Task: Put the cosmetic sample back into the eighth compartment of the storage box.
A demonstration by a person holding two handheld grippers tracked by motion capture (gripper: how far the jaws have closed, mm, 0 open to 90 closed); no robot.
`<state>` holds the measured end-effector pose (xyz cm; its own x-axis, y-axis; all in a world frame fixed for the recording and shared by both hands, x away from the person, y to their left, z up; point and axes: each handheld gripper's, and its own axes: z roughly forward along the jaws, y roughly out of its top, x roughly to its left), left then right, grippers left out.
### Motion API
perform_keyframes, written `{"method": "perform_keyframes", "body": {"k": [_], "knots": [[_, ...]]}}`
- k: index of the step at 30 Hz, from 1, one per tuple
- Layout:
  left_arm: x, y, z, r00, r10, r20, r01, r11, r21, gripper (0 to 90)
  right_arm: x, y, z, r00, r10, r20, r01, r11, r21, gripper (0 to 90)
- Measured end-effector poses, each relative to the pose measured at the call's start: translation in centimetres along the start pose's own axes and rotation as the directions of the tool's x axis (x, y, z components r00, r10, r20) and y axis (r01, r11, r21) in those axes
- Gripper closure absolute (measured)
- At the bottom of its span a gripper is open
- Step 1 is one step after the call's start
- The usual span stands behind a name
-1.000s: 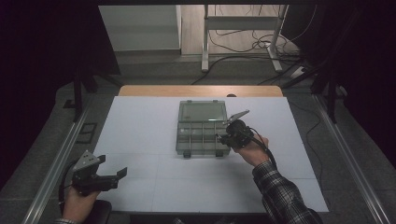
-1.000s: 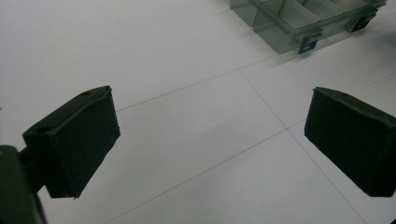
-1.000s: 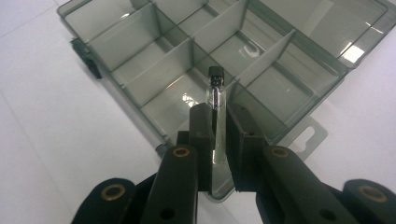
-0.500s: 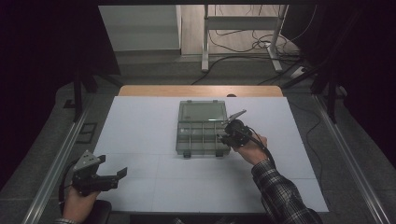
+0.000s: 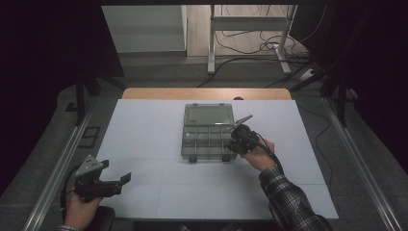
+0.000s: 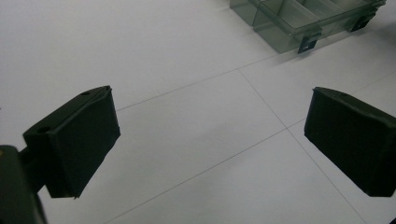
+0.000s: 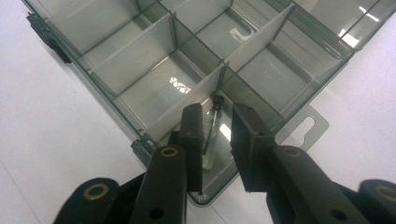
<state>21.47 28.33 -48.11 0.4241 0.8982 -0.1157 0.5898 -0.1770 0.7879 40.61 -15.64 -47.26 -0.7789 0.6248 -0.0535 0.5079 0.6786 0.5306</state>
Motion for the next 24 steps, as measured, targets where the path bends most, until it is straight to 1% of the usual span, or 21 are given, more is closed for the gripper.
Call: {"method": "perform_keyframes", "body": {"k": [5, 6, 7, 14, 19, 21, 23, 24], "knots": [[0.0, 0.0, 0.0, 1.0000, 0.001, 0.001, -0.001, 1.0000, 0.000, 3.5, 0.1, 0.0, -0.3, 1.0000, 0.002, 0.004, -0.002, 1.000, -0.015, 67.8], [0.0, 0.0, 0.0, 1.0000, 0.002, 0.001, -0.002, 1.0000, 0.001, 3.5, 0.2, 0.0, -0.4, 1.0000, 0.003, 0.002, -0.003, 1.000, -0.020, 65.3], [0.0, 0.0, 0.0, 1.0000, 0.002, 0.002, -0.002, 1.0000, 0.001, 3.5, 0.2, 0.0, -0.4, 1.0000, 0.003, 0.002, -0.003, 1.000, -0.020, 65.3], [0.0, 0.0, 0.0, 1.0000, 0.004, 0.002, -0.004, 1.0000, 0.001, 3.5, 0.2, 0.0, -0.7, 1.0000, 0.005, -0.004, -0.005, 0.999, -0.031, 57.6], [0.0, 0.0, 0.0, 1.0000, 0.004, 0.004, -0.004, 1.0000, 0.002, 3.5, 0.1, 0.0, -1.1, 0.9997, 0.019, -0.016, -0.020, 0.999, -0.038, 50.7], [0.0, 0.0, 0.0, 1.0000, 0.004, 0.005, -0.004, 1.0000, 0.002, 3.5, 0.0, -0.1, -1.2, 0.9997, 0.022, -0.011, -0.022, 0.999, -0.044, 48.6], [0.0, 0.0, 0.0, 1.0000, 0.005, 0.005, -0.005, 1.0000, 0.003, 3.5, 0.0, -0.1, -1.5, 0.9995, 0.029, -0.014, -0.030, 0.998, -0.058, 44.5], [0.0, 0.0, 0.0, 1.0000, 0.005, 0.005, -0.005, 1.0000, 0.003, 3.5, 0.0, -0.1, -1.5, 0.9995, 0.029, -0.014, -0.030, 0.998, -0.058, 44.5]]}}
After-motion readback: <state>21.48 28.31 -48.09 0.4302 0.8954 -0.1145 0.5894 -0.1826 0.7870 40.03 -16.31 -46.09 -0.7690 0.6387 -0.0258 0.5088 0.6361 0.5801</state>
